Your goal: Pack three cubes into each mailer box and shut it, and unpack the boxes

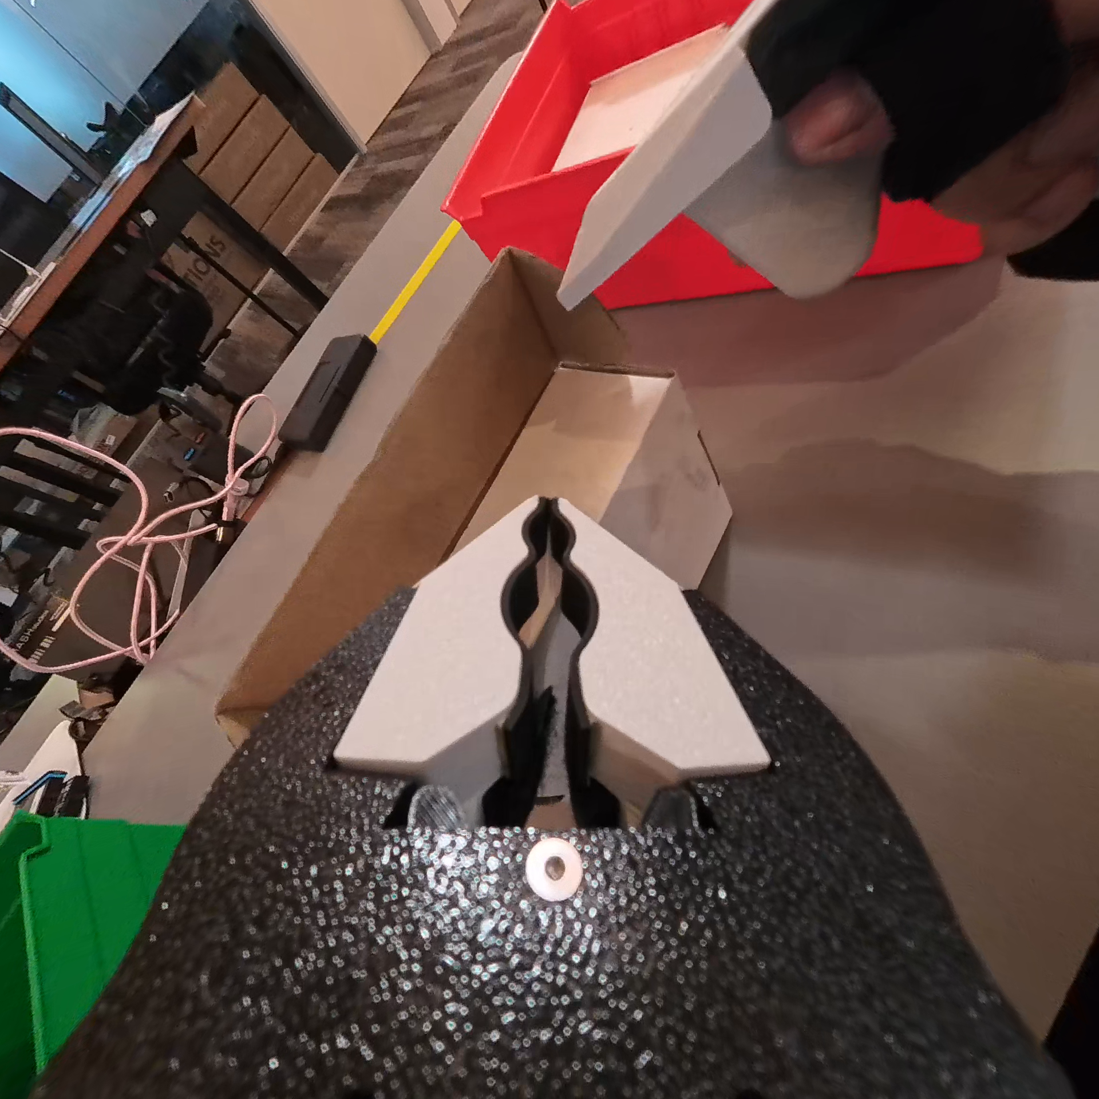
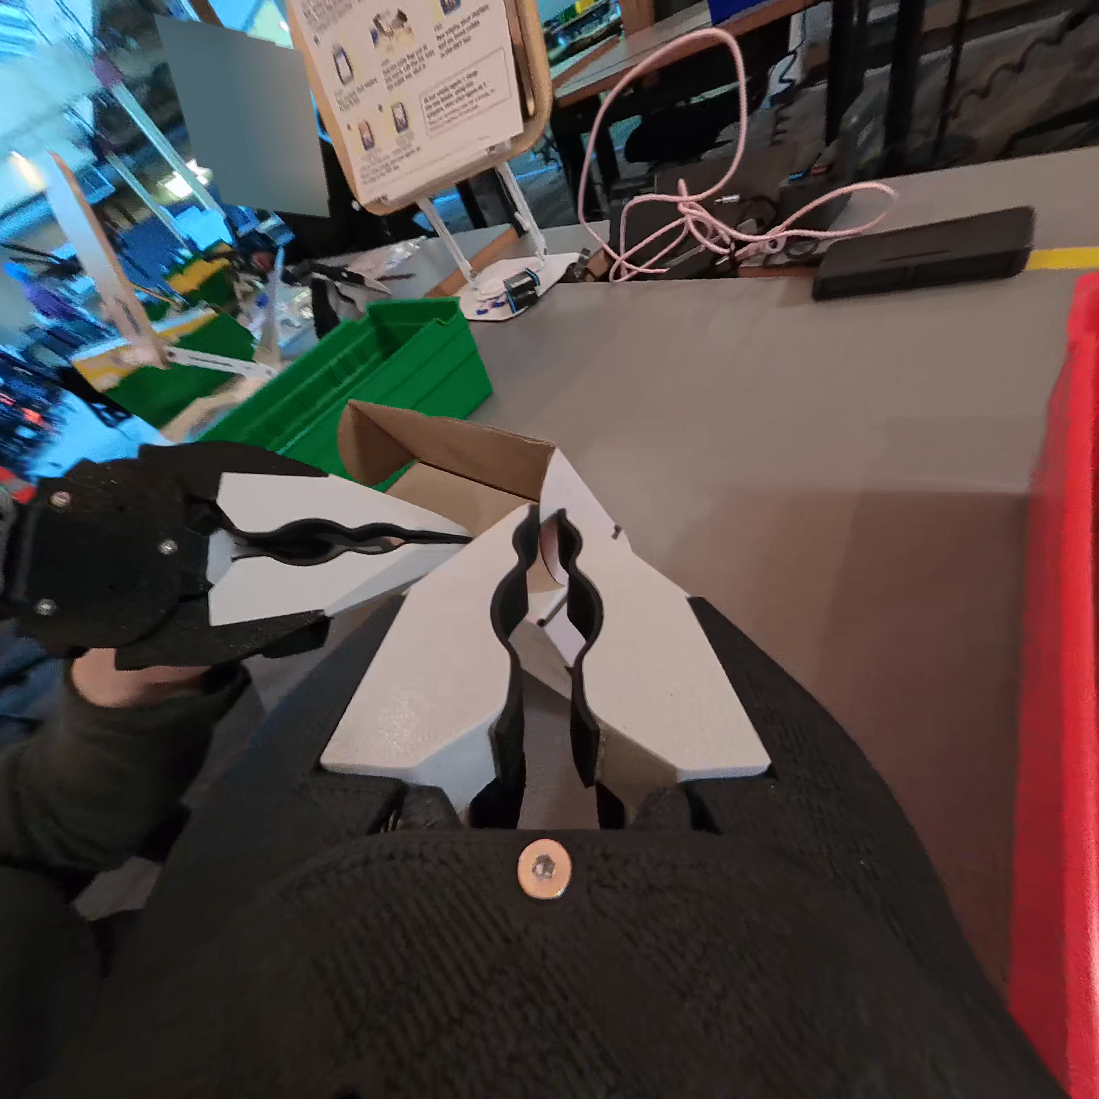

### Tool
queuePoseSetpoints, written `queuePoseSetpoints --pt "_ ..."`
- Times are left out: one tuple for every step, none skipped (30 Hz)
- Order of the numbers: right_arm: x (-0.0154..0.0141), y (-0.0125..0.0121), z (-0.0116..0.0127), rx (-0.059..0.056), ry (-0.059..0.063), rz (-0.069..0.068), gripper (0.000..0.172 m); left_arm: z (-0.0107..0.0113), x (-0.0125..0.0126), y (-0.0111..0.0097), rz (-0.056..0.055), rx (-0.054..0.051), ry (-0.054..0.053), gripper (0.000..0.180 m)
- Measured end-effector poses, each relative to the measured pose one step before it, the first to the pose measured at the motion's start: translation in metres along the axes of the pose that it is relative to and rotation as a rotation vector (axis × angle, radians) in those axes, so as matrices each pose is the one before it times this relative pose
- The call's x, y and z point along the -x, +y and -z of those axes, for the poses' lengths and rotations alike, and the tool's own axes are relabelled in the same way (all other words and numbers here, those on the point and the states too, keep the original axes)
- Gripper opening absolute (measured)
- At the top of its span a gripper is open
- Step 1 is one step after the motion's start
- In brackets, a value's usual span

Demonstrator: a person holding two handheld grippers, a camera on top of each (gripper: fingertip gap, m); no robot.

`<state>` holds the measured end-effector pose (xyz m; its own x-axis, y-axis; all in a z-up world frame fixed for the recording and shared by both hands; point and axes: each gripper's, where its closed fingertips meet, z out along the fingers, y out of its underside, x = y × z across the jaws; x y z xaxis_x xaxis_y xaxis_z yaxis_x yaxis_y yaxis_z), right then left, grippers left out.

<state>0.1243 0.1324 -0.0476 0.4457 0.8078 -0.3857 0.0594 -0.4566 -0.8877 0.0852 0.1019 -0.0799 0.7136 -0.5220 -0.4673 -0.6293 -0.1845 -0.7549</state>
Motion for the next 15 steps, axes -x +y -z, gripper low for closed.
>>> queuePoseSetpoints --pt "-0.00029 -0.00049 -0.00036 -0.0046 -0.0144 -0.0231 0.004 -0.00028 0.00023 -0.00004 0.0015 0.0029 0.0019 0.0" --pt "-0.00044 -0.00004 -0.00022 -0.0032 -0.0068 -0.0157 0.004 -0.00037 0.00023 -0.00002 0.0005 0.0012 0.0006 0.0" --pt "-0.0001 0.00025 -0.00026 -0.0024 -0.002 -0.0098 0.004 -0.00041 0.00031 -0.00007 -0.0011 -0.0001 -0.001 0.0" --pt "-0.00001 0.00073 -0.00029 -0.0015 0.0021 0.0014 0.004 -0.00023 0.00027 0.00005 -0.0022 -0.0008 -0.0023 0.0" --pt "0.00009 0.00135 -0.00007 0.0007 0.007 0.0121 0.004 -0.00034 0.00026 -0.00003 -0.0007 -0.0017 -0.0021 0.0" --pt "0.00005 0.00172 0.0003 0.0025 0.0107 0.0188 0.004 -0.00009 0.00012 -0.00002 0.0027 -0.0018 0.0002 0.0" --pt "0.0001 0.00167 0.0006 0.0024 0.0118 0.0178 0.003 0.00005 0.00023 -0.00008 0.0043 -0.0029 0.0013 0.0" --pt "0.00017 0.0019 0.00048 0.0044 0.0105 0.0146 0.003 0.0 0.00018 -0.00003 0.006 -0.0024 0.0012 0.0" --pt "0.00019 0.00168 0.00046 0.0059 0.0088 0.0133 0.003 0.00017 0.0003 -0.00014 0.008 -0.0044 -0.0007 0.0" --pt "0.00026 0.00111 0.00042 0.0059 0.0075 0.0124 0.003 0.0003 0.00019 -0.00014 0.0142 -0.01 -0.0034 0.0" --pt "0.00057 0.00014 0.00045 0.0017 0.0047 0.009 0.002 0.0016 -0.00076 0.00013 0.0224 -0.0117 -0.0021 0.0" --pt "0.00059 -0.00029 0.00035 -0.0009 0.0027 0.0056 0.002 0.00502 -0.00264 0.001 0.0228 -0.004 0.0053 0.0" --pt "0.00037 0.00023 -0.00014 0.0008 0.0031 0.0047 0.002 0.00914 -0.00523 0.00169 0.0142 0.0035 0.0228 0.003" --pt "0.00019 0.0005 -0.00045 0.0025 0.0028 0.0055 0.002 0.01223 -0.00388 -0.00107 0.0157 -0.0238 0.0187 0.008" --pt "-0.0001 0.00003 -0.00018 0.0003 0.0023 0.0036 0.002 0.01449 0.00281 -0.00414 0.0317 -0.0567 -0.01 0.013"
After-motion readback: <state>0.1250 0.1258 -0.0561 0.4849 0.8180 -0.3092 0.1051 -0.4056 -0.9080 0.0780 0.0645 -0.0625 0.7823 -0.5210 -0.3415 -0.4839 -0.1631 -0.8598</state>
